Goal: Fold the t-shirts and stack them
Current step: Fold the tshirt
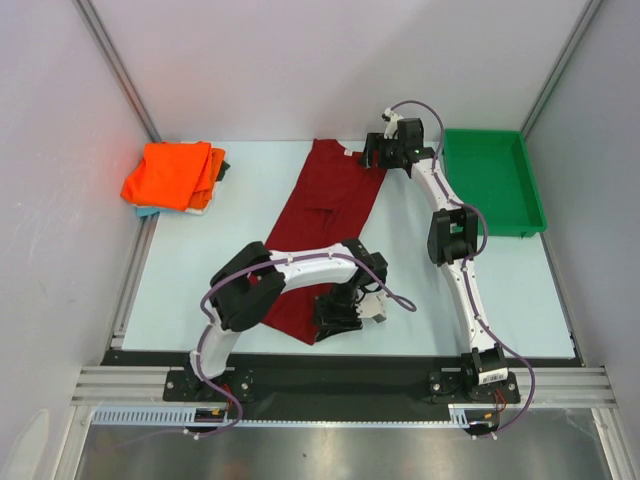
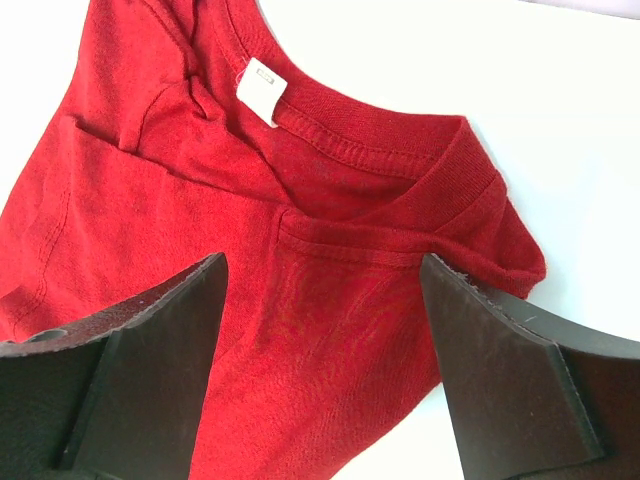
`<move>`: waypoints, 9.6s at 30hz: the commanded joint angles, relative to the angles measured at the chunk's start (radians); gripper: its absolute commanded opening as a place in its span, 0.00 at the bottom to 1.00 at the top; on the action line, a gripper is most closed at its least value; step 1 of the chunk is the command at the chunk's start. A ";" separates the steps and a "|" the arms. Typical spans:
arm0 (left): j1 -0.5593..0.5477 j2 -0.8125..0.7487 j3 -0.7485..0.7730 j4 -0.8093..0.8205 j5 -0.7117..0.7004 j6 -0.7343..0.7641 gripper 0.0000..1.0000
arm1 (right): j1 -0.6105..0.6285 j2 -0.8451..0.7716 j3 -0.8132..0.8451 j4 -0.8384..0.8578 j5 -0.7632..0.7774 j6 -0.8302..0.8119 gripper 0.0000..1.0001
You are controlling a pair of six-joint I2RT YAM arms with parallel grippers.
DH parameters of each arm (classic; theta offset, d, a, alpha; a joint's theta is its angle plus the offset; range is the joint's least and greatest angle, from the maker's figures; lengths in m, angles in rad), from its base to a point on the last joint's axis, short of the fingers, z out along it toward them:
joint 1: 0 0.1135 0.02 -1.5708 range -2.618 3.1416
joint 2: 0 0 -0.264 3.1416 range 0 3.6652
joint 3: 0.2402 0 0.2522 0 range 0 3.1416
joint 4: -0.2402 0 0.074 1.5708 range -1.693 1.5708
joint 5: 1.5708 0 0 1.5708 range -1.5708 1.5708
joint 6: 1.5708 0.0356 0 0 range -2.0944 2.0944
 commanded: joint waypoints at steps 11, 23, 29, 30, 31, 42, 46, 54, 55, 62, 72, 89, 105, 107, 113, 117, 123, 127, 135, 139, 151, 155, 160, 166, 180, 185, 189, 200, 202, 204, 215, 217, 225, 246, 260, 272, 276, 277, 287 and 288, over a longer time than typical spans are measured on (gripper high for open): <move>-0.013 0.206 0.088 0.014 0.110 -0.018 0.00 | -0.011 -0.012 -0.013 -0.074 0.041 -0.006 0.84; -0.053 0.390 0.501 -0.067 0.185 0.015 0.00 | -0.030 0.034 0.032 0.111 0.048 0.069 0.83; -0.056 0.392 0.551 -0.078 0.256 0.028 0.00 | -0.036 0.055 0.050 0.162 0.014 0.116 0.83; -0.056 0.389 0.565 -0.081 0.253 0.028 0.00 | -0.038 0.054 0.051 0.164 0.005 0.118 0.83; -0.056 0.377 0.564 -0.084 0.232 0.025 0.01 | -0.042 0.052 0.054 0.159 -0.003 0.121 0.83; -0.012 -0.097 0.286 0.003 -0.072 -0.010 0.47 | -0.070 -0.264 -0.145 0.283 -0.146 0.076 0.84; 0.039 -0.169 0.143 0.045 -0.108 -0.028 0.55 | -0.064 -0.348 -0.235 0.219 -0.161 0.098 0.84; 0.097 -0.142 0.002 0.167 -0.072 -0.053 0.63 | -0.048 -0.547 -0.521 0.110 -0.190 0.035 0.84; 0.097 -0.134 -0.012 0.180 -0.077 -0.063 0.63 | -0.047 -0.566 -0.534 0.104 -0.186 0.024 0.84; 0.097 -0.099 -0.084 0.229 -0.028 -0.087 0.63 | -0.042 -0.577 -0.576 0.041 -0.147 -0.037 0.85; 0.071 0.033 -0.053 0.213 0.056 -0.097 0.54 | -0.033 -0.419 -0.507 0.026 -0.087 -0.109 0.86; -0.033 0.186 0.089 0.148 0.155 -0.084 0.49 | 0.018 -0.167 -0.285 0.083 -0.064 0.003 0.88; -0.033 0.361 0.430 0.066 0.193 -0.059 0.50 | -0.005 -0.029 -0.122 0.210 -0.051 0.121 0.90; -0.033 0.371 0.462 0.056 0.195 -0.053 0.50 | -0.010 -0.018 -0.110 0.219 -0.052 0.129 0.90; -0.038 0.415 0.546 0.048 0.211 -0.050 0.51 | -0.019 -0.008 -0.094 0.239 -0.058 0.142 0.90; -0.045 0.436 0.602 0.048 0.202 -0.045 0.52 | -0.025 -0.015 -0.082 0.228 -0.067 0.115 0.90; -0.044 0.417 0.668 0.046 0.173 -0.044 0.53 | -0.039 -0.084 -0.110 0.198 -0.077 0.080 0.91; -0.050 0.326 0.631 0.051 0.144 -0.050 0.53 | -0.047 -0.173 -0.142 0.143 -0.087 0.057 0.90; -0.012 -0.175 0.375 0.112 -0.081 -0.082 0.73 | -0.073 -0.579 -0.536 0.063 -0.069 0.110 0.88; 0.071 -0.331 0.150 0.152 -0.065 -0.146 0.82 | -0.059 -0.831 -0.900 0.023 -0.110 0.142 0.86; 0.631 -0.613 -0.436 0.419 0.214 -0.574 0.71 | 0.187 -1.518 -1.904 0.060 -0.227 0.283 0.84; 0.836 -0.674 -0.628 0.499 0.279 -0.679 0.67 | 0.239 -1.575 -2.087 0.072 -0.213 0.336 0.82; 0.855 -0.722 -0.777 0.620 0.299 -0.734 0.66 | 0.258 -1.551 -2.170 0.081 -0.213 0.366 0.81; 0.854 -0.720 -0.884 0.691 0.328 -0.818 0.62 | 0.314 -1.508 -2.173 0.107 -0.218 0.414 0.73; 0.788 -0.643 -0.901 0.712 0.386 -0.820 0.44 | 0.466 -1.431 -2.161 0.139 -0.190 0.472 0.57; 0.768 -0.657 -0.920 0.721 0.386 -0.826 0.42 | 0.481 -1.402 -2.154 0.150 -0.179 0.477 0.54; 0.745 -0.668 -0.927 0.726 0.389 -0.834 0.42 | 0.482 -1.379 -2.131 0.168 -0.184 0.483 0.50; 0.720 -0.610 -0.935 0.749 0.409 -0.837 0.36 | 0.467 -1.384 -2.131 0.167 -0.175 0.481 0.41; 0.720 -0.602 -0.931 0.747 0.418 -0.832 0.22 | 0.463 -1.387 -2.136 0.170 -0.178 0.480 0.36; 0.720 -0.594 -0.929 0.734 0.418 -0.827 0.12 | 0.460 -1.390 -2.141 0.176 -0.181 0.478 0.29; 0.806 -0.783 -0.866 0.706 0.449 -0.803 0.00 | 0.369 -1.488 -1.966 0.031 -0.192 0.284 0.00; 0.837 -0.803 -0.840 0.703 0.448 -0.789 0.00 | 0.354 -1.492 -1.918 -0.020 -0.198 0.244 0.00; 0.858 -0.700 -0.639 0.680 0.448 -0.726 0.01 | 0.335 -1.465 -1.719 -0.065 -0.173 0.150 0.00; 0.897 -0.053 0.129 0.730 0.343 -0.665 0.09 | 0.105 -0.996 -1.394 0.272 -0.175 0.167 0.00; 0.975 -0.254 -0.236 0.686 0.403 -0.685 0.56 | 0.096 -1.242 -1.691 0.078 -0.202 0.122 0.68; 0.973 -0.174 -0.348 0.733 0.547 -0.752 0.66 | 0.120 -1.118 -1.728 0.237 -0.210 0.219 0.67; 0.952 -0.131 -0.326 0.730 0.553 -0.748 0.66 | 0.122 -1.065 -1.699 0.257 -0.216 0.239 0.66; 0.949 -0.123 -0.319 0.727 0.555 -0.748 0.66 | 0.122 -1.060 -1.694 0.259 -0.218 0.242 0.65; 0.901 -0.053 -0.256 0.715 0.563 -0.742 0.51 | 0.120 -1.014 -1.685 0.244 -0.245 0.264 0.54; 0.901 -0.051 -0.257 0.717 0.561 -0.737 0.49 | 0.122 -1.015 -1.688 0.242 -0.247 0.264 0.54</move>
